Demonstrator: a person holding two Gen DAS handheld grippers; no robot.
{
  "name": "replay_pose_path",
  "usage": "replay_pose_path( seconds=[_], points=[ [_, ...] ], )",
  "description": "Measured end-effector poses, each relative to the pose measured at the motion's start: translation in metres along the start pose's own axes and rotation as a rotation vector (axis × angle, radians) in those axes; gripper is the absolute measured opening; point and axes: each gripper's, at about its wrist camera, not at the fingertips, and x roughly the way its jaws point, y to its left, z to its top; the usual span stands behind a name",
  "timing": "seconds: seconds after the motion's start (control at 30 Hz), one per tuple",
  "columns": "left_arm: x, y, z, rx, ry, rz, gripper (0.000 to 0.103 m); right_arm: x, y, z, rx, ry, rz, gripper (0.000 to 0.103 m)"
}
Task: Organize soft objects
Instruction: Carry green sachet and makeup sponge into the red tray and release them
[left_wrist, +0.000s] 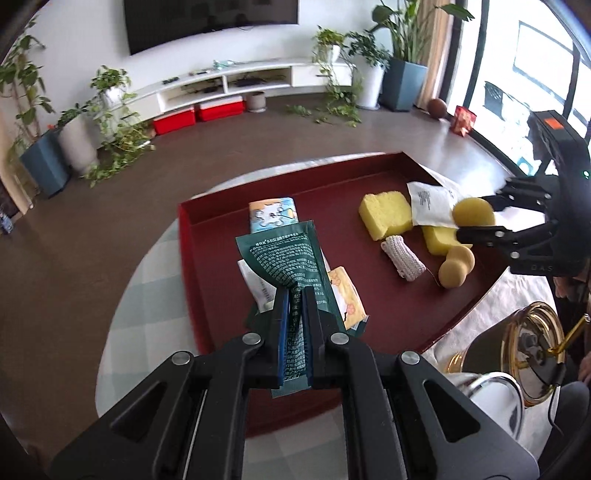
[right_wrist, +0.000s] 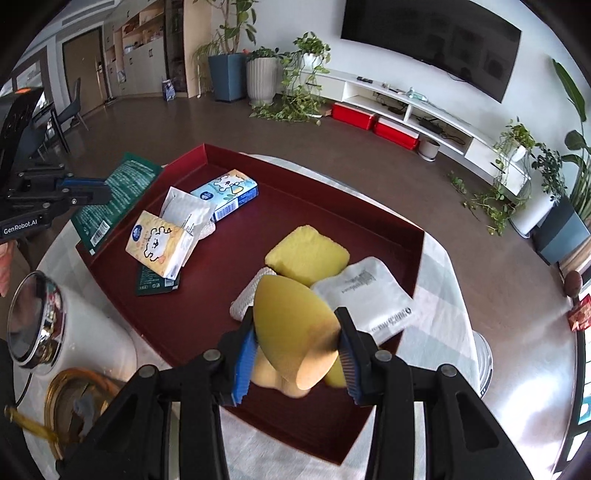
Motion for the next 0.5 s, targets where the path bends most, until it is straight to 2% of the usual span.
replay_pose_path(
  seconds=[0.4, 0.5],
  points=[
    [0.044, -0.018, 0.006, 0.091, 0.074, -0.021, 0.007, 0.045, 0.015, 0.024, -0.074, 0.061, 0.048, 0.043],
    [0.051, -0.018, 0.008, 0.084, 0.075, -0.021, 0.013, 0.053, 0.013, 0.026, -0.076, 0.077, 0.046, 0.044]
  ],
)
